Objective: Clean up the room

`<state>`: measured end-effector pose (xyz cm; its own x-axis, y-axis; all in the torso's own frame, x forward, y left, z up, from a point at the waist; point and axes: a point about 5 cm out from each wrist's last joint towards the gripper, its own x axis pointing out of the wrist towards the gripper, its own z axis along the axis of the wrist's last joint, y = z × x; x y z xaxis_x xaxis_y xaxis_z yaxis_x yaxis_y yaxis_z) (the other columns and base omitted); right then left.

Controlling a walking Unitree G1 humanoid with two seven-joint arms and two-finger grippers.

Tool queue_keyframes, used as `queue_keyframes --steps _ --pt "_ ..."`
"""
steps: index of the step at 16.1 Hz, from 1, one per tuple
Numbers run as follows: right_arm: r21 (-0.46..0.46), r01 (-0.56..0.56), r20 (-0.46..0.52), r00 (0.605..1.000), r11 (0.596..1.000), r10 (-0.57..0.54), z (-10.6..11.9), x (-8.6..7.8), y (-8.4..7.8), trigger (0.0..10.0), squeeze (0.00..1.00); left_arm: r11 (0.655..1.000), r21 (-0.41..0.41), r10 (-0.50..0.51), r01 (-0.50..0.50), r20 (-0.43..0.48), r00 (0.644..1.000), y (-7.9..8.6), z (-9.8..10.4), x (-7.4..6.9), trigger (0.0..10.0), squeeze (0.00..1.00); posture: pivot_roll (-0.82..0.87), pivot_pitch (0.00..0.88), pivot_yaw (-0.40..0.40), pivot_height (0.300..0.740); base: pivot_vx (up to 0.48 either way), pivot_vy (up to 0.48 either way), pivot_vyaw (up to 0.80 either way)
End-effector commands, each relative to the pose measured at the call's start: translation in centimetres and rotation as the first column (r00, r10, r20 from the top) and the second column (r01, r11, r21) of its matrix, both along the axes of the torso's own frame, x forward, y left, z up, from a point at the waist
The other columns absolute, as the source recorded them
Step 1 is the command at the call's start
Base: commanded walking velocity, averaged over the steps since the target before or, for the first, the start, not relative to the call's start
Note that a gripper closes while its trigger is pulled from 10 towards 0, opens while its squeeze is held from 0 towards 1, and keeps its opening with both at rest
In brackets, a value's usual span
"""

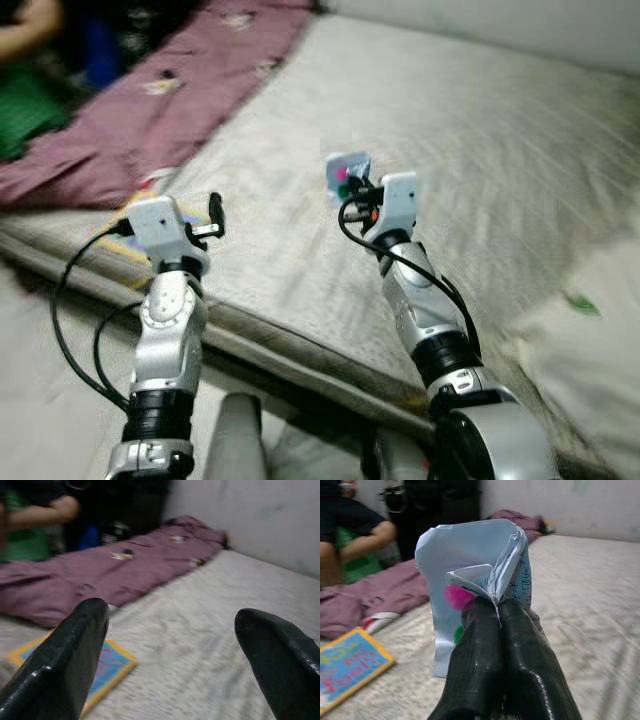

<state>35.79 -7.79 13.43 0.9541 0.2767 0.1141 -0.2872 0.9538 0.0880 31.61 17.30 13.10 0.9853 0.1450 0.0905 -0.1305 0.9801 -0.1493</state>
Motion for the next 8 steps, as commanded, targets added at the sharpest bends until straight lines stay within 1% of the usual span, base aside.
queue_keyframes --steps 1,3,4,6,8 --pt "-0.003 -0.006 0.025 1.0 1.0 0.006 0.62 0.15 0.18 10.0 0.0 1.0 0.006 -0.003 0.003 -0.014 1.0 -0.05 -0.16 0.06 10.0 0.0 0.09 0.0 -0.024 0.696 0.0 0.0 0.0" --pt "0.001 0.002 0.024 1.0 1.0 -0.002 0.63 0.14 0.05 10.0 0.0 1.0 0.01 -0.01 0.01 -0.019 1.0 -0.28 -0.29 0.07 10.0 0.0 0.09 0.0 -0.021 0.721 0.0 0.0 0.0" --pt "0.003 0.002 0.022 1.0 1.0 -0.002 0.63 0.16 0.08 10.0 0.0 1.0 0.01 -0.013 0.013 -0.021 1.0 -0.37 -0.31 0.08 10.0 0.0 0.09 0.0 -0.02 0.74 0.0 0.0 0.0" --pt "0.001 0.0 0.021 1.0 1.0 0.0 0.61 0.17 0.1 10.0 0.0 1.0 -0.016 0.004 -0.004 -0.036 0.999 -0.28 -0.51 0.09 10.0 0.0 0.09 0.0 -0.02 0.74 0.0 0.0 0.0" --pt "0.0 0.0 0.021 1.0 1.0 0.0 0.62 0.22 0.09 10.0 0.0 1.0 -0.01 0.004 -0.004 -0.035 0.999 -0.28 -0.46 0.13 10.0 0.0 0.09 0.0 -0.028 0.74 0.0 0.0 0.0"
